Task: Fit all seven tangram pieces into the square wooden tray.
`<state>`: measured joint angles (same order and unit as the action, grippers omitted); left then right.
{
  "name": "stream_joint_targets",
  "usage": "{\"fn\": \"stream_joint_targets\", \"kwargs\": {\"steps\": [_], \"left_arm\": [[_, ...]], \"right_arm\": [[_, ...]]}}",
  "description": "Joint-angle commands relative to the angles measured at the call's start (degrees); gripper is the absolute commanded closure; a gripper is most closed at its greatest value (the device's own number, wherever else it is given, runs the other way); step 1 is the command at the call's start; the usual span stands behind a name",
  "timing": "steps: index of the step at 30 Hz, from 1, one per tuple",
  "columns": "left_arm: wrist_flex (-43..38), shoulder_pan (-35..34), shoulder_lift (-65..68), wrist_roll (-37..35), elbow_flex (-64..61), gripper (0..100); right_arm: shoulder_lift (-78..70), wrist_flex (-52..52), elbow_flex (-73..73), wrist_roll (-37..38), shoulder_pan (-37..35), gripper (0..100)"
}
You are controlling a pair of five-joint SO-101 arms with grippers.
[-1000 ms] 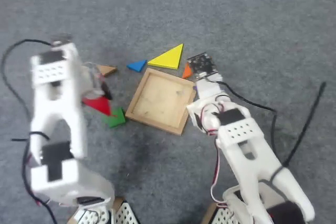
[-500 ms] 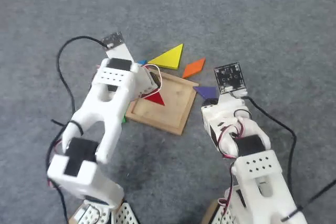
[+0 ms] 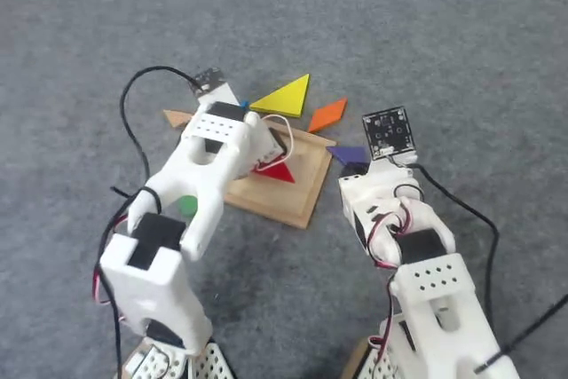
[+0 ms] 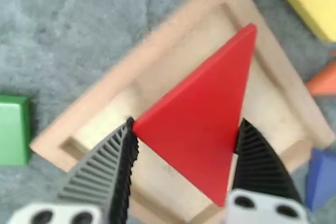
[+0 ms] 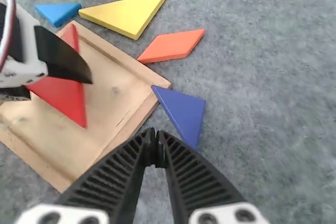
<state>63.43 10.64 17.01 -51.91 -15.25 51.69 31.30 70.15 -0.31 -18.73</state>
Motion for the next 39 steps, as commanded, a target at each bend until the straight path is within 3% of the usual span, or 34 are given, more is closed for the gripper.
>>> {"fn": "stream_joint_targets", "kwargs": {"steps": [1, 5, 14, 18, 23, 28, 32, 35, 39], "left_arm": [[3.34, 3.16, -0.7, -0.62, 5.49, 71], [9.93, 3.69, -0.26, -0.62, 10.15, 66], [15.12, -3.69, -0.88, 1.49, 12.62, 66], [18.9, -10.46, -0.53, 15.03, 17.98, 67], [12.57, -20.57, -0.26, 31.12, 19.21, 68], [16.18, -26.2, -1.23, 40.79, 19.38, 84], [19.08, -30.33, -3.78, 39.65, 19.03, 98], [18.02, -32.53, -8.0, 39.03, 15.16, 95], [7.82, -32.53, -17.58, 39.03, 0.66, 94]], "right_arm": [[-2.24, -1.89, -2.02, -0.35, 0.66, 99.1], [-5.58, -1.8, -3.78, -0.35, 0.75, 99.0], [-12.53, -1.36, -7.56, -0.09, 0.48, 98.9], [-13.76, -1.19, -8.18, 4.4, -1.89, 98.0], [-13.85, -1.27, -8.62, 8.88, -5.49, 85.5], [-16.31, -1.19, -13.45, 3.69, -8.84, 83.1], [-25.8, 2.51, -20.84, 1.49, -13.14, 83.1], [-35.65, 6.2, -30.15, -0.97, -14.81, 83.1], [-47.69, 11.12, -41.58, 5.45, -16.04, 83.1]]}}
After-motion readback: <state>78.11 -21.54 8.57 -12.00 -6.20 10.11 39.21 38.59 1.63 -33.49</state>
